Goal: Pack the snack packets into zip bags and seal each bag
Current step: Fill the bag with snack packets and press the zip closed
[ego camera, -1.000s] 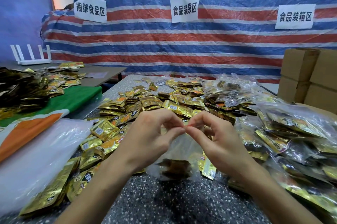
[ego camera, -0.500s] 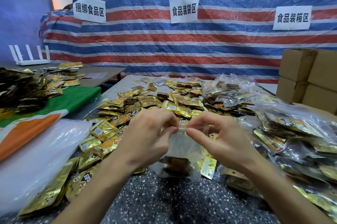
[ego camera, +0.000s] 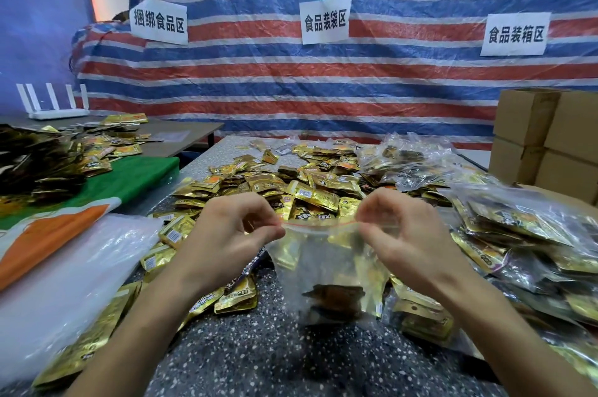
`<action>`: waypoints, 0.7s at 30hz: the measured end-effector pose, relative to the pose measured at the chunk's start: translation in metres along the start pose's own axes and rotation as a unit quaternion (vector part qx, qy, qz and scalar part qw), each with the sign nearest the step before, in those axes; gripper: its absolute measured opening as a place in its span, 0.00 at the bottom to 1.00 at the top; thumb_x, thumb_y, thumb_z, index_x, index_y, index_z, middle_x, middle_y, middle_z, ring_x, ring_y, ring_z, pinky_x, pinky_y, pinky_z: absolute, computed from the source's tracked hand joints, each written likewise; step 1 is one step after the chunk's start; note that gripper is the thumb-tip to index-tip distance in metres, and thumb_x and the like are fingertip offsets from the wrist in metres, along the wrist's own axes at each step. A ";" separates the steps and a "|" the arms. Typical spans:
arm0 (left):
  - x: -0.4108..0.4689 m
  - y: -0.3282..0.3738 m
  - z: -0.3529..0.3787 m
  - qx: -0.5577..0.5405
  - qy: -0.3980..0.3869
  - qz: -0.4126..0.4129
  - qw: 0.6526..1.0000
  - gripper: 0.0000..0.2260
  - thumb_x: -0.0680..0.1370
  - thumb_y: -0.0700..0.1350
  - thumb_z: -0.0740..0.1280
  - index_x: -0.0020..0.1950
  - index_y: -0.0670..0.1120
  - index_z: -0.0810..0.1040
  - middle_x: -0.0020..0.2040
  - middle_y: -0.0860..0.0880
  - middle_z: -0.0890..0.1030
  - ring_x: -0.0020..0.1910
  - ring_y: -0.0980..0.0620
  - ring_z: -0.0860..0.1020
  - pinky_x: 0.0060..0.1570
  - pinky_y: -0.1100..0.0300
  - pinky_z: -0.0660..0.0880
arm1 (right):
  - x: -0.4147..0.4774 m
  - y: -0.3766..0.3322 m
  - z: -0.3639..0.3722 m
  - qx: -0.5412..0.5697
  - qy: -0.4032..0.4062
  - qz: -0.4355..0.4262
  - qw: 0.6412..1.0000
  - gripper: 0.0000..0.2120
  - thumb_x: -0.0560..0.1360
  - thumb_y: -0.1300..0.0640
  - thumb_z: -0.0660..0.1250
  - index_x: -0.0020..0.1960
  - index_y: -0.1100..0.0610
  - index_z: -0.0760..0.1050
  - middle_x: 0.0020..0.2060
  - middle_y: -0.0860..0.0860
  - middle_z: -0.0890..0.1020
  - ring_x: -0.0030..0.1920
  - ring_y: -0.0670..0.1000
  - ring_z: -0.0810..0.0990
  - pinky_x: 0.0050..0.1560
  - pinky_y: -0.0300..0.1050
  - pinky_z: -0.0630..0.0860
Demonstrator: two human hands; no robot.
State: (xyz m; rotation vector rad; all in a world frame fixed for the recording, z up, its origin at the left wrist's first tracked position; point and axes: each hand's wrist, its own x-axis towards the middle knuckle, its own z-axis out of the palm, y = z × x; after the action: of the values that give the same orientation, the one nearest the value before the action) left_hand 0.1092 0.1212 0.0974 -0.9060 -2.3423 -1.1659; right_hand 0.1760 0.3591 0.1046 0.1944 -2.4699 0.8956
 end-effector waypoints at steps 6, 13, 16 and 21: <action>0.002 0.014 0.007 -0.017 -0.003 0.026 1.000 0.15 0.70 0.37 0.78 0.33 0.56 0.79 0.32 0.57 0.80 0.35 0.58 0.77 0.35 0.68 0.70 | -0.001 -0.040 0.010 -0.220 -0.074 -0.101 0.968 0.22 0.73 0.34 0.57 0.58 0.42 0.79 0.51 0.36 0.78 0.55 0.42 0.71 0.61 0.49 0.67; 0.005 0.021 0.001 -0.064 -0.026 0.007 0.998 0.05 0.70 0.41 0.78 0.36 0.48 0.86 0.33 0.51 0.84 0.34 0.50 0.80 0.35 0.54 0.76 | 0.001 -0.052 0.011 -0.179 -0.135 -0.101 0.969 0.31 0.69 0.24 0.54 0.55 0.44 0.79 0.45 0.39 0.81 0.45 0.39 0.77 0.48 0.45 0.77; 0.005 0.022 -0.001 -0.101 -0.033 0.022 0.994 0.03 0.70 0.43 0.79 0.37 0.48 0.86 0.32 0.48 0.83 0.32 0.48 0.79 0.31 0.57 0.72 | 0.004 -0.051 0.009 -0.155 -0.143 -0.101 0.972 0.20 0.73 0.32 0.63 0.54 0.45 0.80 0.44 0.40 0.83 0.45 0.42 0.79 0.47 0.51 0.79; 0.002 0.019 -0.007 -0.244 -0.063 0.006 0.968 0.07 0.68 0.46 0.79 0.43 0.47 0.86 0.39 0.45 0.85 0.36 0.53 0.81 0.36 0.63 0.77 | 0.018 -0.045 -0.006 -0.079 -0.166 -0.064 0.981 0.07 0.78 0.49 0.70 0.42 0.45 0.83 0.32 0.38 0.82 0.37 0.41 0.79 0.43 0.51 0.78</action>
State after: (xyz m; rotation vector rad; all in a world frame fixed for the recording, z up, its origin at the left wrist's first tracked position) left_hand 0.1210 0.1244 0.1131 -1.1787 -2.1719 -1.7715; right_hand 0.1761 0.3287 0.1435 0.4754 -2.7815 0.6512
